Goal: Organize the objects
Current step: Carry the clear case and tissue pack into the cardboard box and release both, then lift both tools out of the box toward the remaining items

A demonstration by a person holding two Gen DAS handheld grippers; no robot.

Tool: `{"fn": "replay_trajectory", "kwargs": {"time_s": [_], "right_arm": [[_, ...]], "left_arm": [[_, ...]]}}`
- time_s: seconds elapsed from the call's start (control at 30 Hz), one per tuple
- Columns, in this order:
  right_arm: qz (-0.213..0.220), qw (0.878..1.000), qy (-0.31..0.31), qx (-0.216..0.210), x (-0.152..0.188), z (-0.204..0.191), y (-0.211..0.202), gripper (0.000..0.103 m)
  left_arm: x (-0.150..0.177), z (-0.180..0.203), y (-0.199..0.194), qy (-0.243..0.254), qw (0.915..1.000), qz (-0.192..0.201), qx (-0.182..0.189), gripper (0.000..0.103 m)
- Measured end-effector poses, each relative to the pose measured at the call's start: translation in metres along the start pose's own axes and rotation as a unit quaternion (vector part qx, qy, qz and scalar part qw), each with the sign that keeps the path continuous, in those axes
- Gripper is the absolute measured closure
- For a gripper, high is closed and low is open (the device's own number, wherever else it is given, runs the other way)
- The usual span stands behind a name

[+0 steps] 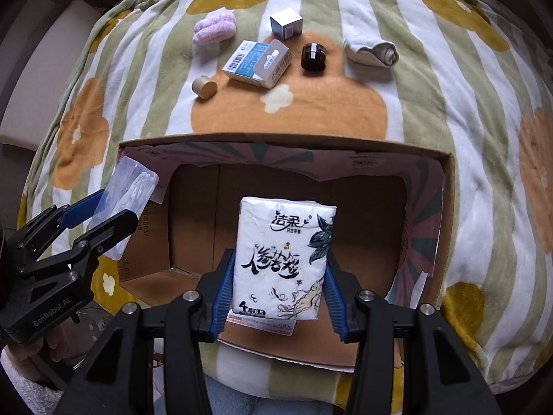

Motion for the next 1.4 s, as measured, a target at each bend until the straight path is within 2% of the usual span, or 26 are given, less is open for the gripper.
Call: {"fn": "replay_trajectory", "kwargs": {"time_s": [0.33, 0.47, 0.53, 0.57, 0.6, 0.63, 0.67, 0.7, 0.73, 1.07, 1.27, 1.4], "right_arm": [[0.004, 1.0, 0.017, 0.007, 0.001, 0.016, 0.013, 0.059], [0.006, 1.0, 0.015, 0.009, -0.001, 0.018, 0.015, 0.059], [0.007, 1.0, 0.018, 0.008, -0.001, 0.019, 0.016, 0.059], [0.01, 1.0, 0.02, 0.006, -0.001, 0.02, 0.016, 0.059], [0.007, 1.0, 0.023, 0.003, -0.001, 0.021, 0.017, 0.055], [0.002, 1.0, 0.029, -0.003, -0.001, 0.022, 0.019, 0.049], [-0.006, 0.999, 0.036, -0.01, 0.0, 0.023, 0.021, 0.024], [-0.009, 0.999, 0.043, -0.018, 0.002, 0.025, 0.023, 0.005], [-0.008, 0.999, 0.048, -0.022, 0.003, 0.027, 0.023, 0.003], [0.003, 0.998, 0.059, -0.019, 0.015, 0.035, 0.012, 0.003], [-0.007, 0.997, 0.072, -0.024, 0.012, 0.038, 0.006, 0.002], [-0.005, 0.997, 0.074, -0.025, 0.01, 0.039, -0.003, 0.002]], "left_arm": [[0.002, 0.005, 0.019, 0.007, 0.9999, -0.01, -0.005, 0.05], [0.003, 0.01, 0.02, 0.024, 0.9996, -0.009, -0.013, 0.05], [0.004, 0.014, 0.017, 0.035, 0.9991, -0.001, -0.023, 0.048], [0.004, 0.015, 0.017, 0.039, 0.9988, -0.002, -0.028, 0.038], [0.005, 0.016, 0.016, 0.041, 0.9986, -0.003, -0.032, 0.021], [0.006, 0.016, 0.015, 0.041, 0.9986, 0.0, -0.033, 0.012], [0.007, 0.016, 0.013, 0.041, 0.9986, 0.004, -0.033, 0.004], [0.008, 0.015, 0.01, 0.041, 0.9986, 0.006, -0.032, 0.002], [0.009, 0.014, 0.007, 0.041, 0.9986, 0.006, -0.034, 0.002], [0.016, 0.004, -0.011, 0.02, 0.9989, 0.008, -0.041, 0.002], [0.018, 0.0, -0.017, 0.0, 0.9994, 0.002, -0.035, 0.002], [0.015, -0.003, -0.029, -0.011, 0.9987, 0.0, -0.05, 0.002]]}}
Point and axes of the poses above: each gripper's, at about its wrist camera, not at the fingertips, and y roughly the way its jaws point, z to its right, x to its underside, the point moved 3 cm from there along y, roughly the way its jaws point, and after that the axes turned 3 degrees about -y, right-handed, at the moved point
